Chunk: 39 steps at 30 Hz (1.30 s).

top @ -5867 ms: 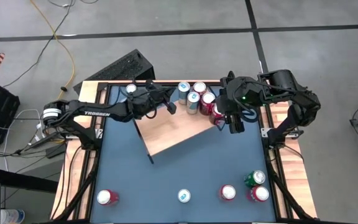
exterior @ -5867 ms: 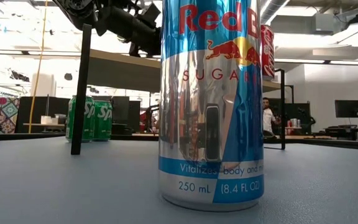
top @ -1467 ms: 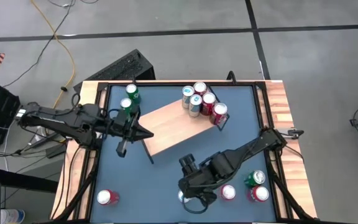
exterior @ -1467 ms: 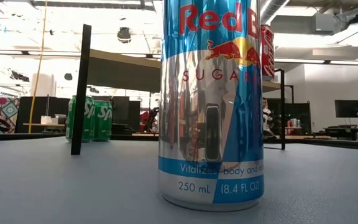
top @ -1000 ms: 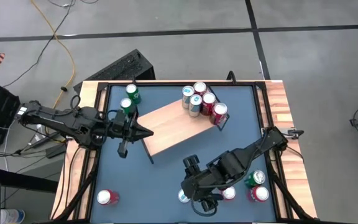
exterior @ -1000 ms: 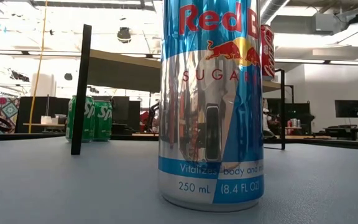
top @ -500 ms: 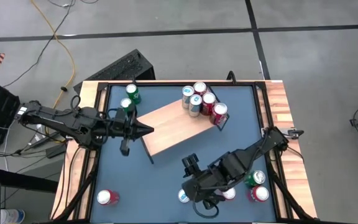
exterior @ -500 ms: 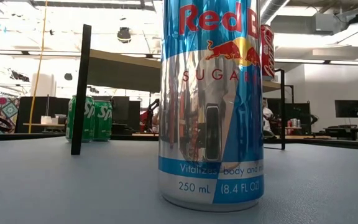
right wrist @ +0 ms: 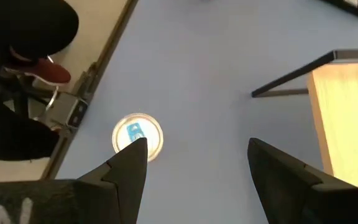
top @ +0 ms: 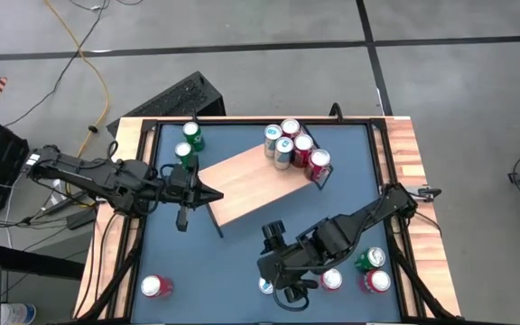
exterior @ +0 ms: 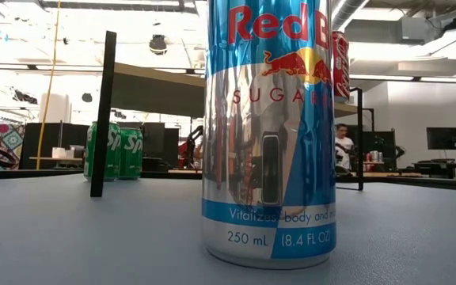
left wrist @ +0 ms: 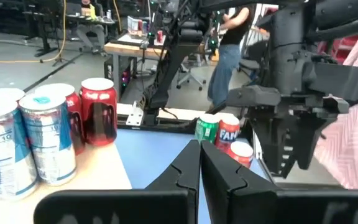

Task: Place canned beverage on shelf
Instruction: Put the blue soda can on the shelf aligned with the other blue soda cans

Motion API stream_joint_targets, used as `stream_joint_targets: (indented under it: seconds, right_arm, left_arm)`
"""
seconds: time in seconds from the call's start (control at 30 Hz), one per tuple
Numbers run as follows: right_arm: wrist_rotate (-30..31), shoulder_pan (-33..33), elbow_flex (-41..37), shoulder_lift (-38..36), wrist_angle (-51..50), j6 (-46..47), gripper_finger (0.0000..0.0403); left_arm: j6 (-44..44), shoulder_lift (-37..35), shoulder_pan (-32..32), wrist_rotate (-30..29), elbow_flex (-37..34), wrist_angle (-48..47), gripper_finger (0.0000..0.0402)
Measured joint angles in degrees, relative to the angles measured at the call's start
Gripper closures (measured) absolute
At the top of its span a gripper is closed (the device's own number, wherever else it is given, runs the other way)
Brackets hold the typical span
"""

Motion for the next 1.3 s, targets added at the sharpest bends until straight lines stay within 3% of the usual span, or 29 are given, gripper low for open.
stream_joint_targets:
  seconds: [0.3, 0.87, 1.07, 1.3]
  right_arm:
    - [0.22, 2.11, 0.02, 0.02, 5.02, -0.08, 0.0136]
    - [-1.89, 3.31, 0.04, 7.12, 7.1, -0.41, 0.0046]
    - [-5.87, 2.49, 0.1, 8.28, 8.16, 0.92, 0.0042]
    - [-6.27, 1.63, 0.08, 8.5, 6.57, 1.27, 0.0042]
  left_arm:
    - [1.66, 0.04, -0.16, -0.28, 0.0, 0.46, 0.0399]
    - [-3.45, 0.15, -0.95, 1.71, -0.02, -0.08, 0.0343]
    - [-3.45, 0.15, -3.03, 1.68, -0.02, -0.84, 0.0342]
    - [-3.46, 0.17, -5.46, 1.41, -0.02, -2.45, 0.0342]
